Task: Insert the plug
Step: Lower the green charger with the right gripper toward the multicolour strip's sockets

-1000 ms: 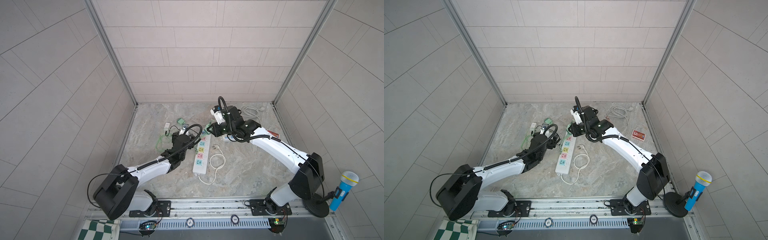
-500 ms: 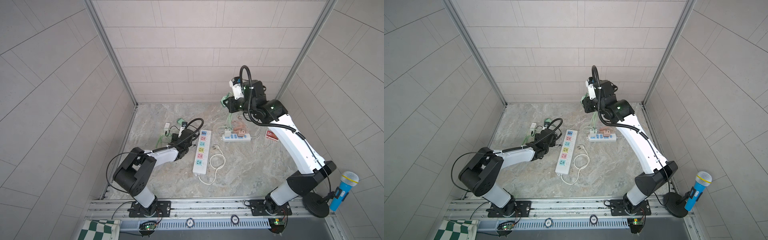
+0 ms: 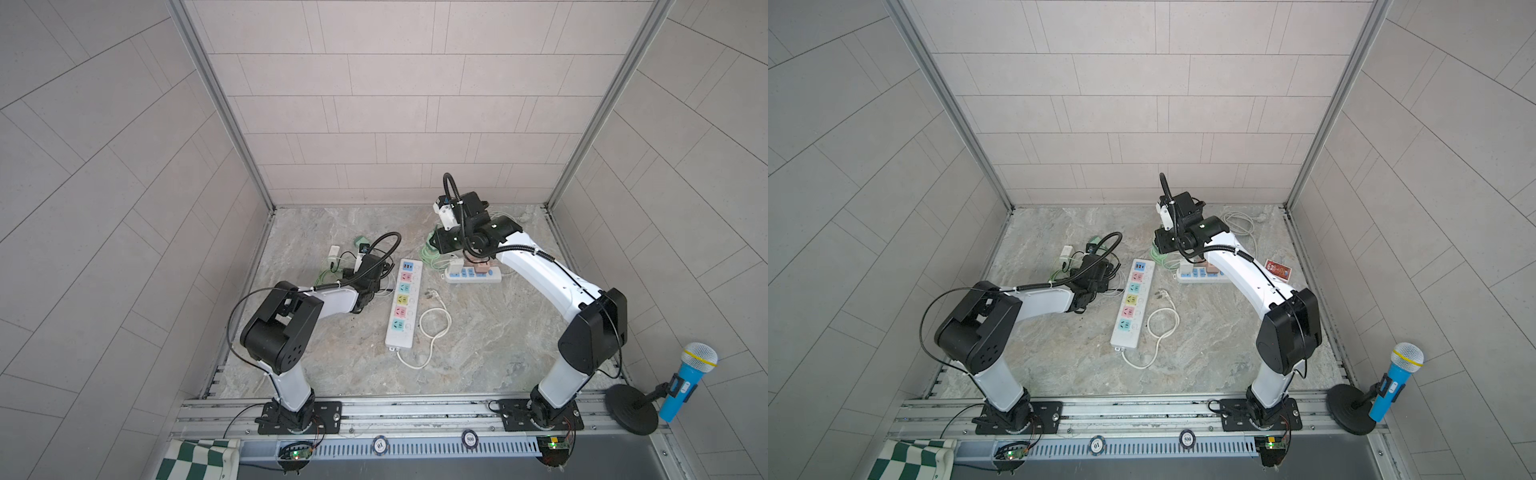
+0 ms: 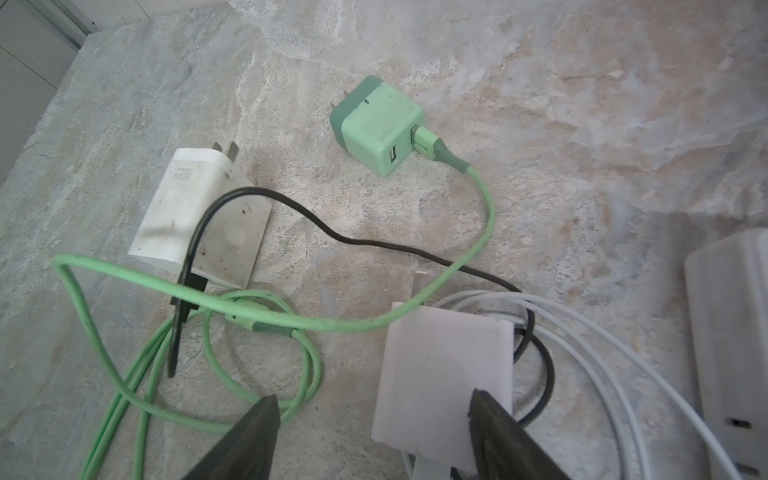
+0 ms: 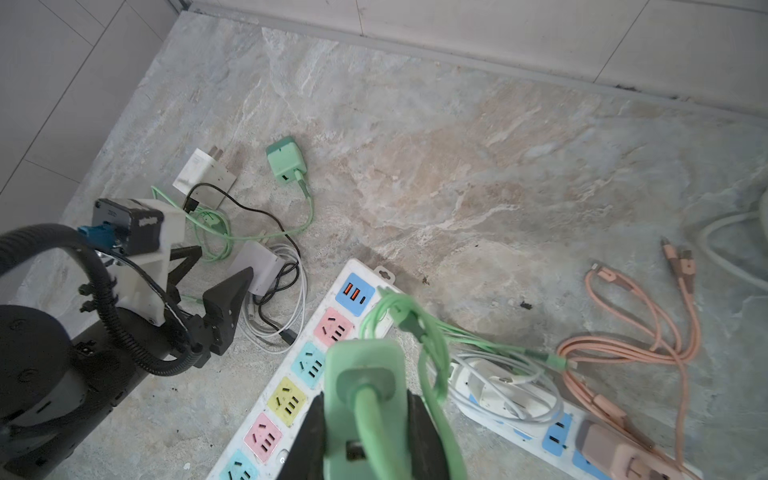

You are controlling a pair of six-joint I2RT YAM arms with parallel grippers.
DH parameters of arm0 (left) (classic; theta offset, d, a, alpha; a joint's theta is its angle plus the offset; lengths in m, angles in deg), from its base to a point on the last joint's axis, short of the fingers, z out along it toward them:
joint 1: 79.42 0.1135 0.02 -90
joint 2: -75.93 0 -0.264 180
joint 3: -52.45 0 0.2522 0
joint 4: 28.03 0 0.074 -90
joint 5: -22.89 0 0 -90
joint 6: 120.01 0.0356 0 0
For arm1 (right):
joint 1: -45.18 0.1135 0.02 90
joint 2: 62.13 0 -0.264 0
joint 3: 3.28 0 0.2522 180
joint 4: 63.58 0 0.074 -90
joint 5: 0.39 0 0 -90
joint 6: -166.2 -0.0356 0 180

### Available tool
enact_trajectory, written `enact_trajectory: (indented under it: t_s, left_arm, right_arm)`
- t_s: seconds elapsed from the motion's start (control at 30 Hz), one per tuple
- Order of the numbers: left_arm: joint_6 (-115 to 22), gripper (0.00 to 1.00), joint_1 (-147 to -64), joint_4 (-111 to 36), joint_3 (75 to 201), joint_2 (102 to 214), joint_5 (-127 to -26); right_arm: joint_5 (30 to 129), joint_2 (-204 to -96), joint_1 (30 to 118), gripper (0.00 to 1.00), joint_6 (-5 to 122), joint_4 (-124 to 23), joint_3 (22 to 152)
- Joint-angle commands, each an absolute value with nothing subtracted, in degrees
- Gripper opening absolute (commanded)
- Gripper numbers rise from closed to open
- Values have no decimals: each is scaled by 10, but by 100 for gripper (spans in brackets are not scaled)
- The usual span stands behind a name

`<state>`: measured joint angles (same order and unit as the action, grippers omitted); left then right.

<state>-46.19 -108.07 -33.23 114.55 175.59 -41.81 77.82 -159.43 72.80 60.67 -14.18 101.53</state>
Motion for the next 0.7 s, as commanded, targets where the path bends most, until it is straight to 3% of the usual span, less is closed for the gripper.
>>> enact_trajectory:
  t_s: [0.0, 0.27, 0.67]
  left_arm:
    - [-470, 74, -1082, -340, 1149, 1759, -417]
    - [-505, 70, -1082, -355, 1101, 1692, -442]
    - [-548, 67, -1082, -401, 1039, 1553, -561]
  right_arm:
    - [775, -1589, 743, 12, 600, -205, 993]
    - [751, -1617, 769, 11, 625, -270, 927]
    - [740, -1677, 784, 10, 705, -249, 950]
